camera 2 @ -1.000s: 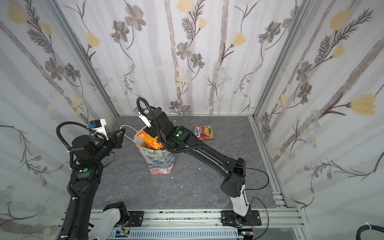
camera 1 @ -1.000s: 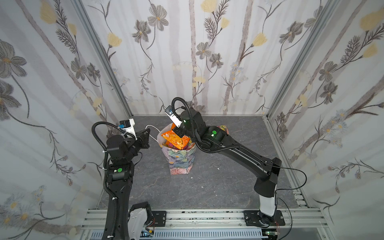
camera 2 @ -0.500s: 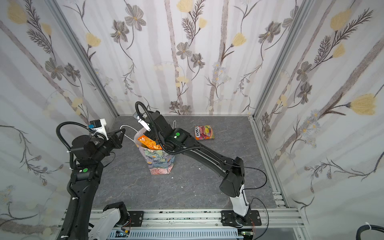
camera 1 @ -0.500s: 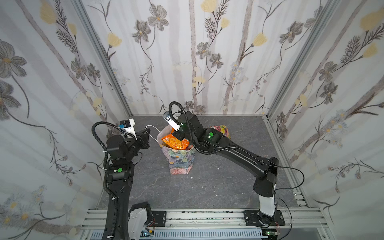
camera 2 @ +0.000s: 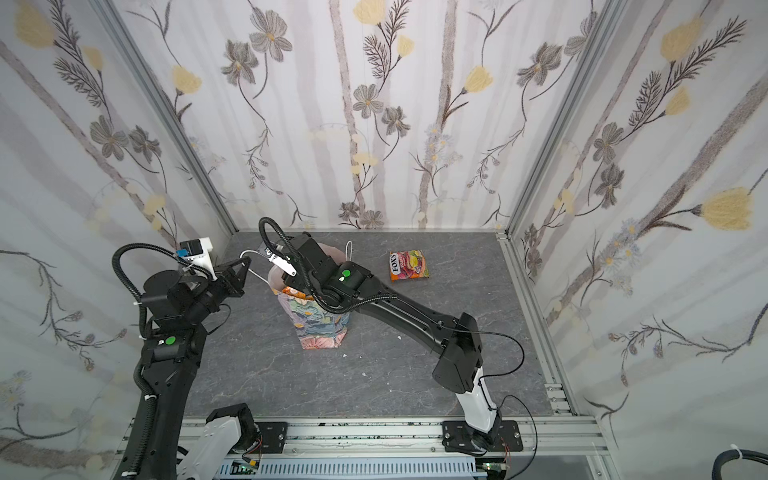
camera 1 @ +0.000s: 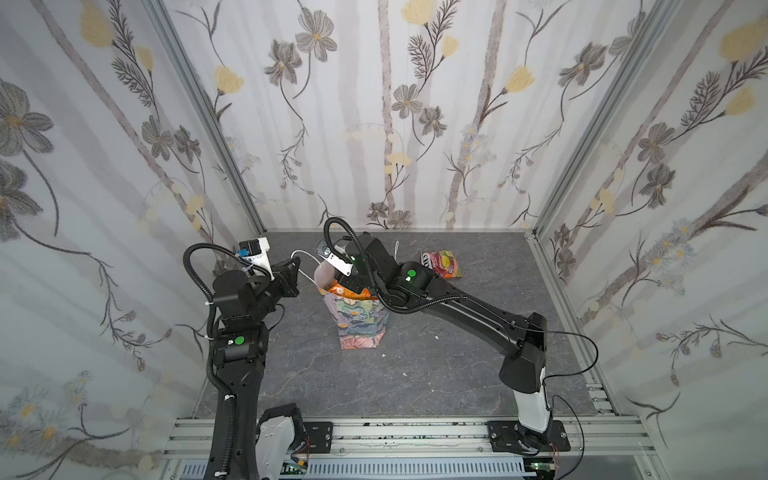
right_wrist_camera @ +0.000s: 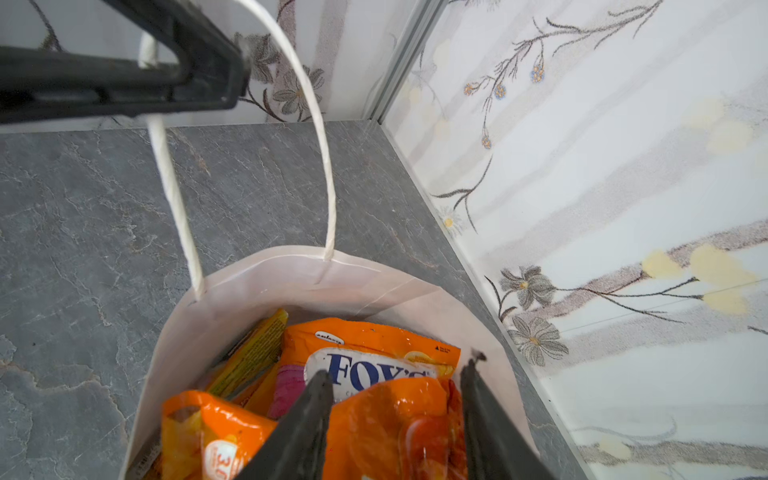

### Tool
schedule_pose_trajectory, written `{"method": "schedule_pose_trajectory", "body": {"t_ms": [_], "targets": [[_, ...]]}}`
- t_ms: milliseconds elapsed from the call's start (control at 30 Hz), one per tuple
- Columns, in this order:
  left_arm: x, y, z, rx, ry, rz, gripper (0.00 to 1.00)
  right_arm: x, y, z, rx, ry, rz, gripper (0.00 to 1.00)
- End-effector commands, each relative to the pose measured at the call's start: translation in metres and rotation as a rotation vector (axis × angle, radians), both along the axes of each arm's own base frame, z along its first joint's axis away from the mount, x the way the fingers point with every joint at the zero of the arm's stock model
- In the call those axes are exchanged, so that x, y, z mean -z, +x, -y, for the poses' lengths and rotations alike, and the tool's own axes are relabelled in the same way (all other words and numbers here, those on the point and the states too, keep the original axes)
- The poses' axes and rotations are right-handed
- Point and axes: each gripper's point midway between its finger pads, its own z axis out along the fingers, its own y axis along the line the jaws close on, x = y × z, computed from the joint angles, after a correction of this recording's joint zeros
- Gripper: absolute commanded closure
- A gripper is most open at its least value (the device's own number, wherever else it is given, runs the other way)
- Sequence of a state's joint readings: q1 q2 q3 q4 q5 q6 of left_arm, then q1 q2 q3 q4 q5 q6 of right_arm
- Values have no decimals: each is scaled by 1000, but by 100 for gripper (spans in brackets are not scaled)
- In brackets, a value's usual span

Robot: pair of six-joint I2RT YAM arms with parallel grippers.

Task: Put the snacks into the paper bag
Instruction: 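Carry the orange crisps bag with the right gripper over the paper bag, then lower the orange crisps bag into the paper bag and open the right gripper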

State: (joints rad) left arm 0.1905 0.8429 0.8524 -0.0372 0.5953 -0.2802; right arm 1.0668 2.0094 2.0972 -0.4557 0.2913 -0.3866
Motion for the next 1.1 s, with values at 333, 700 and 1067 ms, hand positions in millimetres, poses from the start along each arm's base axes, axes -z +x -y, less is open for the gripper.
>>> {"method": "schedule_pose_trajectory", "body": {"t_ms": [333,700,1067], "targets": [[-17,0,-3,-18,22,68,100,-53,14,13,-16,235,-91,48],[-17,0,-4,-21,24,69,100,-17,-11,11,9,114,-199,57],[-19,-2,-2,-10,20,76,100,37,-9,23,91,-26,-292,68]]}}
